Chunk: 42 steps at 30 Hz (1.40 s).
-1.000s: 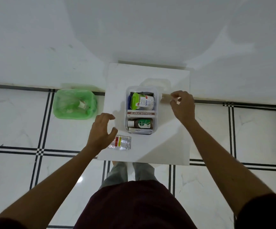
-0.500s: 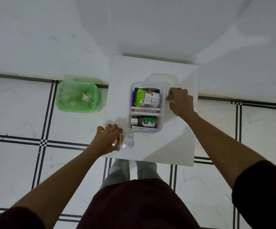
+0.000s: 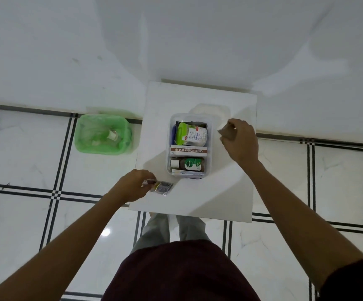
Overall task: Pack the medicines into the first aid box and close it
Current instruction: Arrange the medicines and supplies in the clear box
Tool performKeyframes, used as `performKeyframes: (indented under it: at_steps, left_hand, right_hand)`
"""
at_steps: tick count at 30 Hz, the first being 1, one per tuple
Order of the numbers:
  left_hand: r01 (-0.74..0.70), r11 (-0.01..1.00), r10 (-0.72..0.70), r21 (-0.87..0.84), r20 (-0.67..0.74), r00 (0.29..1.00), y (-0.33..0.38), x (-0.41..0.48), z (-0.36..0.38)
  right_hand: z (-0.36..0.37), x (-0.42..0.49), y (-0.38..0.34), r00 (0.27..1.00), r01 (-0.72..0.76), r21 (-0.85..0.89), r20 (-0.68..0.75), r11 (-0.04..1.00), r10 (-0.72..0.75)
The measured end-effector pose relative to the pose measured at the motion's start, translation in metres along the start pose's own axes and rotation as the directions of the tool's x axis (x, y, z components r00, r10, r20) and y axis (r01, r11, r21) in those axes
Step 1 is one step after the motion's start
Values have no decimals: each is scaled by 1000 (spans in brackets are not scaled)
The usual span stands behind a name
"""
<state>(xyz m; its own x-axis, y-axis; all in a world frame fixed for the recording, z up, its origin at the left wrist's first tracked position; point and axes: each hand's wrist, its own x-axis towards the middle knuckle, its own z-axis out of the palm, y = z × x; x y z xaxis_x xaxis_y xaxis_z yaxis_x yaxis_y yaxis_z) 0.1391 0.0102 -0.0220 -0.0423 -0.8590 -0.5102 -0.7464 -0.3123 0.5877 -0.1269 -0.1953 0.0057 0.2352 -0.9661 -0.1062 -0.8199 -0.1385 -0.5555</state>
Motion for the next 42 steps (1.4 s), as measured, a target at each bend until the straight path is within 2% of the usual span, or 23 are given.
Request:
performKeyframes:
  at_steps: [3, 6, 9, 13, 17, 20, 22, 25, 27, 29, 32, 33, 36, 38, 42]
  left_hand:
    - [30, 999, -30, -25, -2, 1000, 2, -6, -20]
    - [63, 994, -69, -93, -71, 995, 2, -11, -48]
    - [110, 981, -128, -163, -104, 986, 3, -14, -75]
    - [111, 931, -175, -347, -161, 971, 20, -8, -99]
    - [96, 783, -275, -614, -203, 940, 58, 8, -98]
    - [79, 604, -401, -793, -216, 890, 87, 20, -81]
    - [68, 467, -460, -881, -177, 870, 103, 27, -66]
    - [42, 255, -436, -966, -76, 897, 116, 30, -44]
    - [55, 214, -449, -975, -48, 892, 119, 31, -32]
    - [75, 202, -529, -977, -44, 848, 121, 36, -25]
    - [77, 241, -626, -967, -94, 774, 121, 46, -23]
    - [84, 305, -641, -949, -139, 755, 119, 48, -23]
    - [112, 597, -596, -794, -346, 724, 112, 49, -21]
    - [114, 713, -541, -692, -439, 718, 109, 46, -18]
    - [131, 782, -491, -609, -473, 732, 109, 42, -9]
  right_hand:
    - [-14, -16, -21, 997, 76, 90, -6, 993, -76]
    - [-20, -40, -44, 965, 190, 134, 157, 973, -210]
    - [-12, -60, -58, 905, 298, 51, 303, 953, -299]
    - [5, -70, -63, 863, 413, -128, 373, 902, -341]
    - [12, -72, -59, 875, 414, -230, 367, 881, -316]
    - [13, -71, -56, 883, 383, -215, 370, 898, -288]
    - [10, -71, -55, 901, 339, -188, 346, 922, -261]
    - [4, -73, -52, 939, 240, -79, 273, 968, -210]
    - [2, -76, -50, 954, 208, -47, 231, 977, -192]
    - [2, -79, -46, 967, 176, -37, 192, 984, -166]
    - [0, -79, -40, 980, 111, 20, 166, 994, -113]
    - [-1, -79, -39, 981, 98, 33, 164, 995, -102]
    - [-3, -77, -38, 983, 74, 50, 167, 996, -81]
    - [-4, -75, -39, 981, 76, 60, 173, 995, -86]
    - [-2, -71, -40, 977, 80, 86, 192, 993, -95]
